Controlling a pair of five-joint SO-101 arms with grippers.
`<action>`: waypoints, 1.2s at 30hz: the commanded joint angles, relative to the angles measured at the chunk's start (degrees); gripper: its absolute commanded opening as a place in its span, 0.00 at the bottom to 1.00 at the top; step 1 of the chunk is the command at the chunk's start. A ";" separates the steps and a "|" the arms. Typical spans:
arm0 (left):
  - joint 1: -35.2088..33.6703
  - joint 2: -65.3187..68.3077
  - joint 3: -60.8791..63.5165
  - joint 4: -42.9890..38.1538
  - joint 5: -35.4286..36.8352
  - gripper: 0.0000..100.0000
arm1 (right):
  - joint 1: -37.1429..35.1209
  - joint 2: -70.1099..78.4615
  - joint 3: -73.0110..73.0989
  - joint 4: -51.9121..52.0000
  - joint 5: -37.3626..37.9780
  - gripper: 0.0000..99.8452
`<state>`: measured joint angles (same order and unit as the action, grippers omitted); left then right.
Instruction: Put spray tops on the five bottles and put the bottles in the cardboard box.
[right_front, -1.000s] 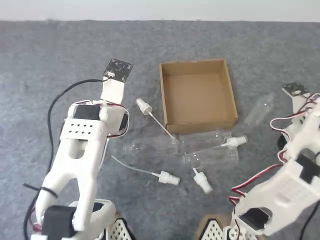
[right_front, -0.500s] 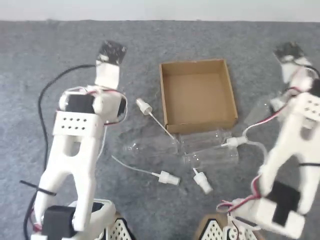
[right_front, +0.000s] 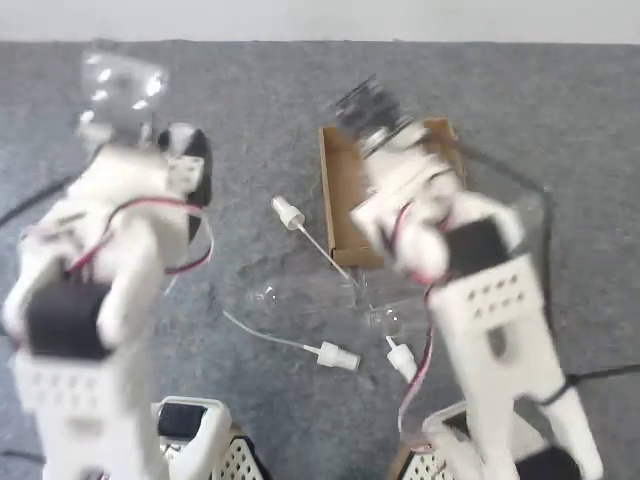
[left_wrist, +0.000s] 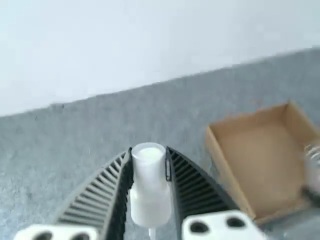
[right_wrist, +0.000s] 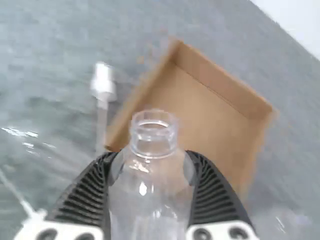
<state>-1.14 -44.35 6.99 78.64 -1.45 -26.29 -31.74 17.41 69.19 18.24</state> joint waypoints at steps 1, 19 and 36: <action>-0.09 -8.35 -2.77 -3.25 5.01 0.01 | -9.27 -11.47 13.80 -13.14 -3.52 0.01; 0.44 -13.19 7.43 -22.51 26.20 0.01 | -25.71 -18.24 30.33 -25.27 -4.48 0.01; 5.89 -17.14 10.51 -17.76 26.02 0.01 | -22.11 -17.89 36.57 -39.96 -12.04 0.01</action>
<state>0.88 -58.68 17.80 58.86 24.22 -49.14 -46.86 54.59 30.68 6.99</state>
